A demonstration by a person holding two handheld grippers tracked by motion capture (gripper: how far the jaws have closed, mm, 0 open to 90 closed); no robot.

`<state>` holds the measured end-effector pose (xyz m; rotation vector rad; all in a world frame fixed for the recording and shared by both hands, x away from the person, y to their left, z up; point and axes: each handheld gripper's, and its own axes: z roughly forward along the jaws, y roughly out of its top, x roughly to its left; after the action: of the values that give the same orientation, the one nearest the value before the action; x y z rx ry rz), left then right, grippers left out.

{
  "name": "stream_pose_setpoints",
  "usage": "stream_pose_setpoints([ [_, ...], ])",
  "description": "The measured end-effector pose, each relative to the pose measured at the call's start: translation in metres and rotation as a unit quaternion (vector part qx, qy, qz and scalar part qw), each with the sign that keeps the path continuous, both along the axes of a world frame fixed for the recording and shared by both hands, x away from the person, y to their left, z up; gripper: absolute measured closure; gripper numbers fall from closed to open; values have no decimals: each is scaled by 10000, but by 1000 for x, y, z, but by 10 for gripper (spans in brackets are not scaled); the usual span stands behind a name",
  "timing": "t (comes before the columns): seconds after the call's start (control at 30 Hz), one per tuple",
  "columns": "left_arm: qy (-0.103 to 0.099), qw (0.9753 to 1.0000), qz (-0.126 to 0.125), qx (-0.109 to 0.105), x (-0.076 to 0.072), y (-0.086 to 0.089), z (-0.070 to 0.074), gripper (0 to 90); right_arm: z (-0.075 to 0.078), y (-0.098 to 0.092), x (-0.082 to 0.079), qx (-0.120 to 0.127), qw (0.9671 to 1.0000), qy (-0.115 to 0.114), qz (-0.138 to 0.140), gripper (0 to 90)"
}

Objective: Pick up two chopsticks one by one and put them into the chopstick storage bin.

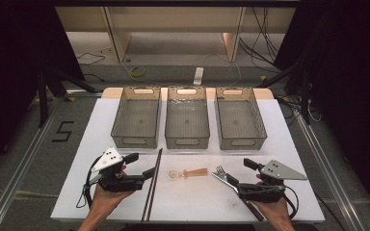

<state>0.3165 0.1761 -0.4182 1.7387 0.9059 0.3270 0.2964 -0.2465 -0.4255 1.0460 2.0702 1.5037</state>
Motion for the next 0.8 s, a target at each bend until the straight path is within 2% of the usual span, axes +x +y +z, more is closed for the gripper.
stream_pose_setpoints([
  [0.27,126,9998,85,137,2,-1,0,158,0,0,0,-17,10000,13,-25,175],
  [0.33,223,9995,115,206,3,-1,1,158,0,0,0,-31,10000,10,-29,175],
  [0.37,372,9986,160,347,5,-3,1,159,0,0,0,-32,10000,12,-30,175],
  [0.4,372,9986,160,347,5,-3,1,159,0,0,0,-32,10000,12,-30,175],
  [0.5,605,9969,100,492,7,-6,3,161,1,0,0,-57,10000,21,-9,174],
  [0.63,814,9934,167,793,8,-12,8,169,0,1,0,-79,9999,84,13,169],
  [0.67,991,9901,174,975,7,-17,10,173,0,1,0,-90,9999,99,13,168],
  [0.7,991,9901,174,975,7,-17,10,181,0,1,0,-90,9999,99,13,168],
  [0.77,1110,9846,236,1326,8,-22,10,187,0,2,0,-101,9999,108,13,168],
  [0.8,1193,9822,233,1431,8,-25,10,192,0,2,1,-98,9999,115,17,168],
])
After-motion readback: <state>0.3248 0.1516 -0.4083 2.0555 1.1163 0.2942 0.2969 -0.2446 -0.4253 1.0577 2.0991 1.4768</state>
